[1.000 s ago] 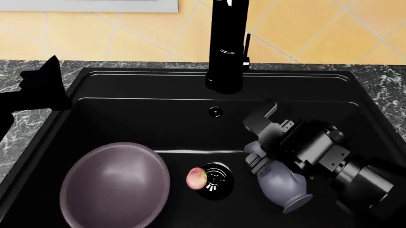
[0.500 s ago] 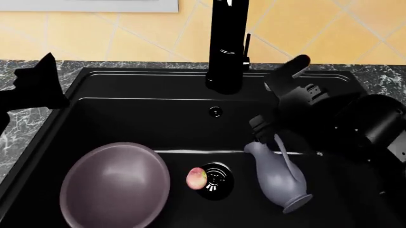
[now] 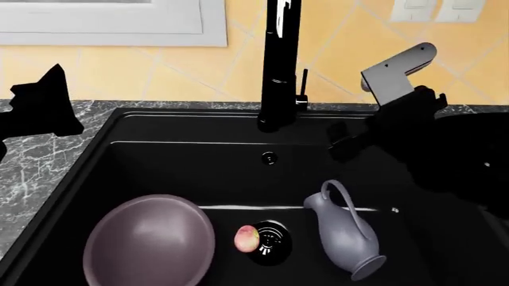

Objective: Pick the pitcher and bowl and place them in the sink. Then turn on the water.

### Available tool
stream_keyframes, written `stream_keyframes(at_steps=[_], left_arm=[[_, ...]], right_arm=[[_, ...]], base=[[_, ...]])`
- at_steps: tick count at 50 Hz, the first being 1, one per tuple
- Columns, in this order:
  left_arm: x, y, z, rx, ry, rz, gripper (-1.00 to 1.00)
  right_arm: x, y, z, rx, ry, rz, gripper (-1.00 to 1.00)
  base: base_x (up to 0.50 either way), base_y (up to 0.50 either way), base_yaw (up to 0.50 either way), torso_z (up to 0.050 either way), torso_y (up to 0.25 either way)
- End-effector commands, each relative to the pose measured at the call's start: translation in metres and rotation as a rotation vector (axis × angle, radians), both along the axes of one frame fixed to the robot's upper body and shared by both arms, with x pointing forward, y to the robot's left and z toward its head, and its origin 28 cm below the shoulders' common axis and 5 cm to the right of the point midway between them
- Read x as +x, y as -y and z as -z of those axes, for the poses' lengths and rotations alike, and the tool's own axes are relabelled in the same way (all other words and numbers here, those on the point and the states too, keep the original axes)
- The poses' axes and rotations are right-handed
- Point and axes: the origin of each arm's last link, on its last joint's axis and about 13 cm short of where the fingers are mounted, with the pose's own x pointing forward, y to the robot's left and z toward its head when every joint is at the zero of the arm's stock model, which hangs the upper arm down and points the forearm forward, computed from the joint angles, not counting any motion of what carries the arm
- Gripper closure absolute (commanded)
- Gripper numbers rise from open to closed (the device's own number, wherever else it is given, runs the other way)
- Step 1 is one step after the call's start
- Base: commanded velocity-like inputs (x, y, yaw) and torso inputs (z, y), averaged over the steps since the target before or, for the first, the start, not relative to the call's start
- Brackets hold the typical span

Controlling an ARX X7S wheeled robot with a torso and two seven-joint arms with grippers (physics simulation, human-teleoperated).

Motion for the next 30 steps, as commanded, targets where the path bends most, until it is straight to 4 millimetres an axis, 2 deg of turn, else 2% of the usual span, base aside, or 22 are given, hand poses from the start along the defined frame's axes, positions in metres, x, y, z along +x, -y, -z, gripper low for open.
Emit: stream_keyframes(at_steps=[1,5,17,30], left_arm=[[-0.001,0.0,0.0,-0.001,-0.001,-0.001,-1.0],[-0.001,0.0,0.001,-0.003,0.0,-0.003,-1.0],[-0.009,-0.001,-0.006,0.017,0.02,-0.029,-1.0],[-0.009,0.001,-0.009,0.022,0.027,-0.024,-1.0]], right_arm=[[-0.005,0.002,-0.001,0.014,0.016,0.006,-1.0],[-0.005,0.002,0.0,0.02,0.019,0.008,-1.0],[0.017,0.01,-0.016,0.166,0.333,0.231,-1.0],[0.034,0.008,-0.014,0.217,0.422,0.328,-1.0]], base=[[0.0,0.0,0.0,0.0,0.25],[0.0,0.0,0.0,0.0,0.219],[0.0,0.0,0.0,0.0,0.0],[0.0,0.0,0.0,0.0,0.0]])
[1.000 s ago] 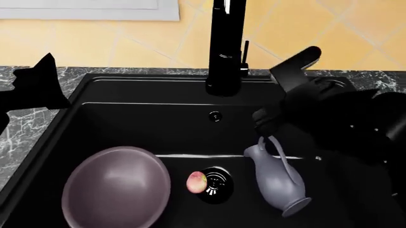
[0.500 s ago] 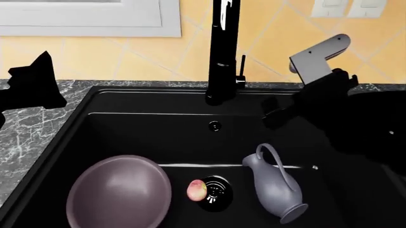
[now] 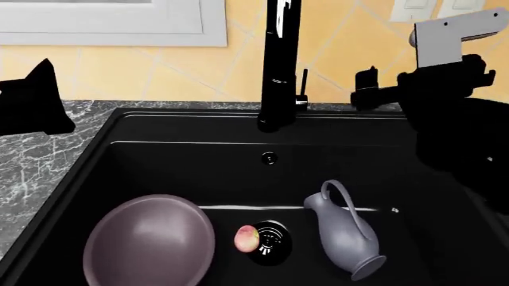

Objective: Pick the pitcher and bowl and place them in the sink. Then turn on the water.

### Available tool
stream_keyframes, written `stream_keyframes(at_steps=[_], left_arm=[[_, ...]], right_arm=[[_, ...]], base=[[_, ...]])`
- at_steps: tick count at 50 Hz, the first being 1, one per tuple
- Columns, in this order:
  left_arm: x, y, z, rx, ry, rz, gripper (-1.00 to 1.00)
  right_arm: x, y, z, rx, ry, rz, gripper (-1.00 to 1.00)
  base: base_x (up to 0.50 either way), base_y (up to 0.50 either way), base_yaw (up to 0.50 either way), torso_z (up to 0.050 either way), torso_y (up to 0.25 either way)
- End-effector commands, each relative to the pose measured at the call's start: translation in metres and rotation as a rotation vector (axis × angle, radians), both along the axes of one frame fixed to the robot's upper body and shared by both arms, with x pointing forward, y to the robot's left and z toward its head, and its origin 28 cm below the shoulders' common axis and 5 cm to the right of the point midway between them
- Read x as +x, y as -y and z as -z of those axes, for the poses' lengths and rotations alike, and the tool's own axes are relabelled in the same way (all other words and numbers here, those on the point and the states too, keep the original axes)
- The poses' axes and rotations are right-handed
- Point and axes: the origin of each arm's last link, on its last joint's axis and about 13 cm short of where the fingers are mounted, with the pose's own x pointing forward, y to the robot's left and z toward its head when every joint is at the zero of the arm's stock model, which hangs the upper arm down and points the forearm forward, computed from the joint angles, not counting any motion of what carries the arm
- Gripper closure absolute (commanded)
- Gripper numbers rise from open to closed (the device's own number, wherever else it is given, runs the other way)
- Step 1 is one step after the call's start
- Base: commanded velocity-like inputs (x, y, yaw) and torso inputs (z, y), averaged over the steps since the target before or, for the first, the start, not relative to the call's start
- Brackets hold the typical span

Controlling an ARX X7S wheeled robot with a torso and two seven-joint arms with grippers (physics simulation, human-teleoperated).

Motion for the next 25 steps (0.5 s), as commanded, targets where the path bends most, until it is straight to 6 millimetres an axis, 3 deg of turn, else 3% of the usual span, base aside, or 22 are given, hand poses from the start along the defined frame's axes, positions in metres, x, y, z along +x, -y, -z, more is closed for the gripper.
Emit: stream_keyframes(at_steps=[1,25], left_arm=[[-0.002,0.001,-0.003,0.004,0.006,-0.001,-1.0],[-0.001,0.0,-0.002,-0.005,0.006,0.005,-1.0]], right_arm=[[0.016,0.0,-0.001,0.058,0.091,0.086,-1.0],[0.078,-0.019,0.011,0.106,0.06,0.068,-1.0]], base=[[0.0,0.0,0.0,0.0,0.0],[0.0,0.0,0.0,0.0,0.0]])
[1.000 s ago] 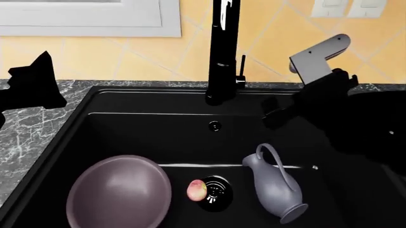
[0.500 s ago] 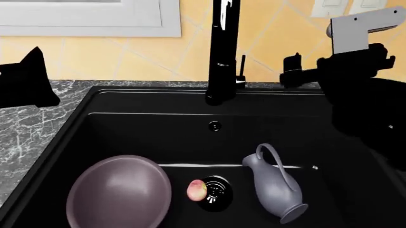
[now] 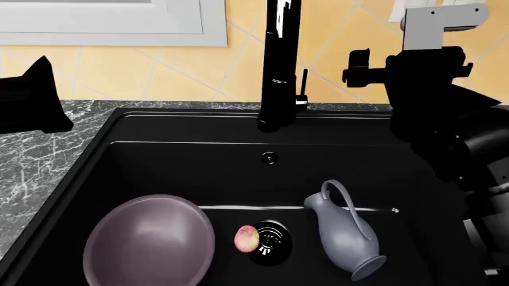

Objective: Pick the pitcher and bowl and place them in the sink. Then turn on the water.

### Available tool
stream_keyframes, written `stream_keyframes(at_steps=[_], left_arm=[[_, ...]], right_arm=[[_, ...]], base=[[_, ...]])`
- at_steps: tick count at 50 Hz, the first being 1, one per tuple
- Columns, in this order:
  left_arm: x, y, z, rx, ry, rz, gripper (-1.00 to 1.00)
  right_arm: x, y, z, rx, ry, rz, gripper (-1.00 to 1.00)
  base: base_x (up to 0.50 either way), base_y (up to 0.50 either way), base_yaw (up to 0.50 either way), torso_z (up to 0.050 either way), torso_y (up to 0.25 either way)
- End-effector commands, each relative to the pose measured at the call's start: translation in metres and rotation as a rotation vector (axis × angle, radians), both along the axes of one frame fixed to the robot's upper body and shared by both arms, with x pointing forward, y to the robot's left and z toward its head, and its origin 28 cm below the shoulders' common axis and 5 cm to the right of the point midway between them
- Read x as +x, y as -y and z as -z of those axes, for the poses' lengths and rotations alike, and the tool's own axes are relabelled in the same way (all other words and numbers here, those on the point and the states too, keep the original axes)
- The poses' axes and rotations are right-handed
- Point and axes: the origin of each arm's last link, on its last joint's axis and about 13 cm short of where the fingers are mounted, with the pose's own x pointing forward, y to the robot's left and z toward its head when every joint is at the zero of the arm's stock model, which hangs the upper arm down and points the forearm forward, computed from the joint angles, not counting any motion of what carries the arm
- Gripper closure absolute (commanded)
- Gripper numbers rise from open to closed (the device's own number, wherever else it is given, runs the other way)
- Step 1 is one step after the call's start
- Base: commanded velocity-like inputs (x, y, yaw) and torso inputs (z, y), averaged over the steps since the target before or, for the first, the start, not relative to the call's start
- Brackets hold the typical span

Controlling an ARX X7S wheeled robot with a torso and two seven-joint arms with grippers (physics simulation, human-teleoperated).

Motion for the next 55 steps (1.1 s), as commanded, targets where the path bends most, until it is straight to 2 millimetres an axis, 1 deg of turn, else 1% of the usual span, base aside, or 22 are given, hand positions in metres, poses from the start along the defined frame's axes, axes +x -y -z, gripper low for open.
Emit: stream_keyframes(at_steps=[1,12,19,28,55], left_arm=[[0.001,0.0,0.001,-0.002,-0.001,0.002,-1.0],[0.002,-0.001,0.001,0.0,-0.004,0.001,-1.0],[0.002,-0.002,0.002,-0.004,-0.005,0.0,-1.0],[0.003,-0.003,0.004,-0.008,-0.008,-0.001,-1.0],[0.005,-0.005,0.006,-0.014,-0.016,-0.004,-1.0]], right_arm=[[0.028,-0.011,0.005,-0.001,-0.011,-0.002,-1.0],[0.052,-0.028,0.007,-0.007,-0.023,-0.04,-1.0],[0.062,-0.038,0.013,0.001,-0.034,-0.06,-1.0],[0.063,-0.05,0.018,0.041,-0.034,-0.115,-1.0],[0.061,-0.068,0.037,0.096,-0.071,-0.194,-1.0]], base=[[0.0,0.0,0.0,0.0,0.0],[0.0,0.0,0.0,0.0,0.0],[0.0,0.0,0.0,0.0,0.0],[0.0,0.0,0.0,0.0,0.0],[0.0,0.0,0.0,0.0,0.0]])
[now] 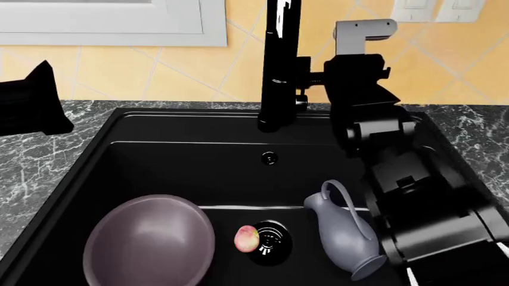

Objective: Pick the pitcher and bowl and place them in the sink. Then turn on the water.

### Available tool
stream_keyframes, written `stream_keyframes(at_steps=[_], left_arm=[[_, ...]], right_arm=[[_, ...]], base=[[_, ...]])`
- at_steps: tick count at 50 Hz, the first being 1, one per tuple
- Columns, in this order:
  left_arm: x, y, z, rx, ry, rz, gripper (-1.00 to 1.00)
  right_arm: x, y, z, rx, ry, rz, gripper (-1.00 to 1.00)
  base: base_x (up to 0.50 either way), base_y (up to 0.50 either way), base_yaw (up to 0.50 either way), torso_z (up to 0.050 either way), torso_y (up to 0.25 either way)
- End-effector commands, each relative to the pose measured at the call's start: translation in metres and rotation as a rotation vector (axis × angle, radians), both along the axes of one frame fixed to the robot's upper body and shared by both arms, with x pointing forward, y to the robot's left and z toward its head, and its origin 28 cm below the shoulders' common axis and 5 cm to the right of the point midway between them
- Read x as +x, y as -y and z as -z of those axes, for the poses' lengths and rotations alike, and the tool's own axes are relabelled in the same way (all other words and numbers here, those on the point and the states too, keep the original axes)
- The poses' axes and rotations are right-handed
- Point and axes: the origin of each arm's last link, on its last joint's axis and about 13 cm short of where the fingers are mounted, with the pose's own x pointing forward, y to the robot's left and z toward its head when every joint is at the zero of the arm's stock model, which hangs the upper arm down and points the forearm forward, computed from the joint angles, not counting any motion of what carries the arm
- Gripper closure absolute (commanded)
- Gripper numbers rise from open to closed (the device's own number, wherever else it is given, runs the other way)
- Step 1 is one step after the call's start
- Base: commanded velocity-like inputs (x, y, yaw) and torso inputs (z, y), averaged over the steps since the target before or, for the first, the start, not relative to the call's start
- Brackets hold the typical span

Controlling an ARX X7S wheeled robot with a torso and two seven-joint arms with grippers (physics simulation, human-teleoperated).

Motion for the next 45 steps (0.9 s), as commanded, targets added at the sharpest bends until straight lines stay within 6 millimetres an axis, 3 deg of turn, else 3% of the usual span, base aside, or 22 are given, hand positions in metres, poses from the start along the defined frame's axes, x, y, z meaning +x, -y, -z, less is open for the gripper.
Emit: stream_keyframes(at_steps=[1,28,45], left_arm=[[0.0,-0.001,0.001,-0.003,-0.003,-0.003,-1.0],[0.001,-0.002,0.005,-0.009,-0.007,-0.004,-1.0],[0.001,-0.003,0.003,-0.01,-0.002,-0.005,-1.0]], right_arm=[[-0.001,-0.009,0.008,0.023,-0.017,-0.04,-1.0],[-0.006,-0.02,0.029,0.096,-0.104,-0.086,-1.0],[-0.003,-0.016,0.013,0.065,-0.062,-0.07,-1.0]], base=[[0.0,0.0,0.0,0.0,0.0],[0.0,0.0,0.0,0.0,0.0],[0.0,0.0,0.0,0.0,0.0]])
